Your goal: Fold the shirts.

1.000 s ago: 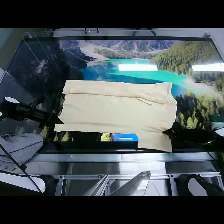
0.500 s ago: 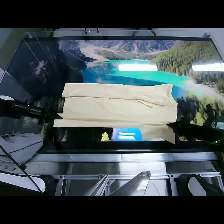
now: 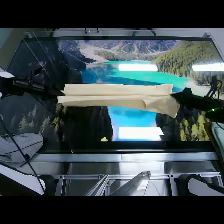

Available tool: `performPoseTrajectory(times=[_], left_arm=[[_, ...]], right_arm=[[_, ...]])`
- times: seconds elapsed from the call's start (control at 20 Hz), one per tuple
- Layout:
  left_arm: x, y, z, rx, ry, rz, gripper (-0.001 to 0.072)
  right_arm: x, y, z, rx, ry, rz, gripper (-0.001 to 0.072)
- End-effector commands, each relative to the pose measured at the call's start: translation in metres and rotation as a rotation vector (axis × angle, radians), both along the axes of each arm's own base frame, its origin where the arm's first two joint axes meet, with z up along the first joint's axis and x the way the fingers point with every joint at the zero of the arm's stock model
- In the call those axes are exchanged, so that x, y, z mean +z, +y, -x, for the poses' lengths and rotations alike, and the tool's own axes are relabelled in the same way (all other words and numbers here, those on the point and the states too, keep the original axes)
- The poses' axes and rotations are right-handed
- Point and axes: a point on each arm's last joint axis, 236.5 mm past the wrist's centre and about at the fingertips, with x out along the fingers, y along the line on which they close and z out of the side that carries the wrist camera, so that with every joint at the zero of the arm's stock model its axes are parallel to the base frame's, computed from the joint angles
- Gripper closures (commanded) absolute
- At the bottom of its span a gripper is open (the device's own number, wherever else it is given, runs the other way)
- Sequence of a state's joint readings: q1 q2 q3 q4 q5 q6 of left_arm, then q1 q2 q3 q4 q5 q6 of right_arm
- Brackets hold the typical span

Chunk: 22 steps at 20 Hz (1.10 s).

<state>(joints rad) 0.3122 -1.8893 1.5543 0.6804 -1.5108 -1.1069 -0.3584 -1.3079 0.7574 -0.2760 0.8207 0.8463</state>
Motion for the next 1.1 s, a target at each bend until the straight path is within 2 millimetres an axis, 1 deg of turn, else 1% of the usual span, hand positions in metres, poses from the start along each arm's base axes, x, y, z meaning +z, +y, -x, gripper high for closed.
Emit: performPoseTrajectory(times=[0.0,0.05,0.15,0.25,0.3,0.35,0.4,0.45,0.5,0.55,0.65,0.75,0.8,0.85,0.9,0.95,1.0,1.05], left_arm=[[-0.017,-0.004,-0.043,0.000,-0.025,-0.043,0.0684],[-0.027,-0.003,-0.051,0.000,-0.017,-0.055,0.0684],[-0.043,-0.005,-0.059,-0.001,0.016,-0.043,0.0684],[-0.060,-0.010,-0.057,-0.034,0.063,-0.024,0.0684],[-0.066,-0.010,-0.055,-0.041,0.091,-0.014,0.0682],[-0.070,-0.011,-0.053,-0.054,0.107,-0.005,0.0681],[-0.071,-0.011,-0.051,-0.063,0.117,0.001,0.0679],[-0.069,-0.011,-0.052,-0.061,0.118,0.010,0.0586],[-0.061,-0.010,-0.054,-0.059,0.107,0.027,0.0446],[-0.051,-0.010,-0.056,-0.058,0.095,0.059,0.0430],[-0.030,0.000,-0.058,-0.028,0.087,0.108,0.0431],[-0.015,0.018,-0.057,0.018,0.079,0.111,0.0431],[-0.007,0.026,-0.056,0.042,0.070,0.109,0.0431],[0.000,0.032,-0.057,0.062,0.055,0.103,0.0432],[0.009,0.034,-0.059,0.075,0.032,0.093,0.0433],[0.017,0.030,-0.061,0.071,0.013,0.087,0.0440],[0.024,0.021,-0.061,0.052,-0.002,0.081,0.0575],[0.029,0.007,-0.060,0.021,-0.020,0.075,0.0709]], right_arm=[[-0.022,-0.010,-0.057,-0.008,-0.030,0.055,0.0686],[-0.033,-0.007,-0.064,0.012,-0.022,0.062,0.0686],[-0.057,0.001,-0.070,0.034,0.018,0.052,0.0685],[-0.082,0.008,-0.066,0.068,0.052,0.062,0.0685],[-0.091,0.010,-0.063,0.085,0.068,0.072,0.0685],[-0.099,0.010,-0.059,0.104,0.082,0.089,0.0685],[-0.101,0.011,-0.056,0.122,0.087,0.103,0.0684],[-0.098,0.013,-0.055,0.133,0.083,0.098,0.0636],[-0.092,0.013,-0.055,0.138,0.073,0.091,0.0472],[-0.082,0.012,-0.054,0.153,0.057,0.088,0.0422],[-0.064,0.002,-0.045,0.244,0.031,0.145,0.0402],[-0.055,-0.024,-0.032,0.257,0.097,0.196,0.0141],[-0.054,-0.041,-0.028,0.232,0.136,0.227,0.0096],[-0.054,-0.057,-0.027,0.204,0.162,0.251,0.0076],[-0.055,-0.067,-0.027,0.173,0.175,0.255,0.0074],[-0.058,-0.074,-0.028,0.142,0.185,0.246,0.0074],[-0.063,-0.076,-0.029,0.127,0.196,0.240,0.0073],[-0.070,-0.076,-0.029,0.128,0.209,0.236,0.0073]])
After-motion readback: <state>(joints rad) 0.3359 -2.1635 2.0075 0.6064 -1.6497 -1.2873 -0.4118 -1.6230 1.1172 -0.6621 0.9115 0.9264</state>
